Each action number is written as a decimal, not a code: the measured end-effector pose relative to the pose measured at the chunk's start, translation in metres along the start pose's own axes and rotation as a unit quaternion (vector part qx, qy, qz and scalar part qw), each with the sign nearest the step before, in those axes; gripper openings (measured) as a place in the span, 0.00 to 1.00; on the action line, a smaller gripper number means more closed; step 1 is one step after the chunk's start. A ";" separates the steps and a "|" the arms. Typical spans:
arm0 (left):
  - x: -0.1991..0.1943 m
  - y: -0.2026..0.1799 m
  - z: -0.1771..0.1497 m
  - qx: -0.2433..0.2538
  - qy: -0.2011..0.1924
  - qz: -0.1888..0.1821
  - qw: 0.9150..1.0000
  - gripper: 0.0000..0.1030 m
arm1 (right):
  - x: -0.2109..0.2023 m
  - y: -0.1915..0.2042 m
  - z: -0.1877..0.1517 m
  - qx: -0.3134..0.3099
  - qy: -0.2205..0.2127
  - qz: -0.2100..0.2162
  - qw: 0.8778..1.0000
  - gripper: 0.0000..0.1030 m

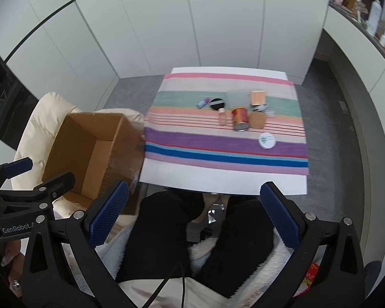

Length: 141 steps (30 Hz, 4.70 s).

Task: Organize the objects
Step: 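Move both tools from the box toward the items on the striped cloth, then grasp the glass bottle with the left tool while the right tool grasps the white compact, then carry the bottle and compact in both tools over the cardboard box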

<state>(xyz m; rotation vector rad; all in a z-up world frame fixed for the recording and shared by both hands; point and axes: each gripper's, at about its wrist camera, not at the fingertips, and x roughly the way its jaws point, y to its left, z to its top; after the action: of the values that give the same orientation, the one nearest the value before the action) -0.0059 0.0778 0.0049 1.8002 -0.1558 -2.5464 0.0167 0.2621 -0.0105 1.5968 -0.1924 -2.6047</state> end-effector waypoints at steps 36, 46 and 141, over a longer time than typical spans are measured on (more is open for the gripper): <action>0.178 -0.105 0.072 -0.019 0.035 -0.073 0.997 1.00 | 0.086 -0.180 0.010 0.074 -0.069 -0.073 0.992 1.00; 0.301 -0.118 0.111 -0.020 0.080 -0.099 0.992 0.98 | 0.227 -0.202 0.032 0.062 -0.011 -0.088 0.994 1.00; 0.087 -0.119 0.201 0.038 -0.143 -0.064 0.987 0.61 | 0.091 -0.152 0.167 0.031 -0.113 -0.096 0.989 0.58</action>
<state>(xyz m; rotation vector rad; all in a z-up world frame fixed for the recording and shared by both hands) -0.2190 0.2038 -0.0213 1.5021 -0.1475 -2.9167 -0.1741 0.4107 -0.0383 1.3975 -0.1407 -2.9540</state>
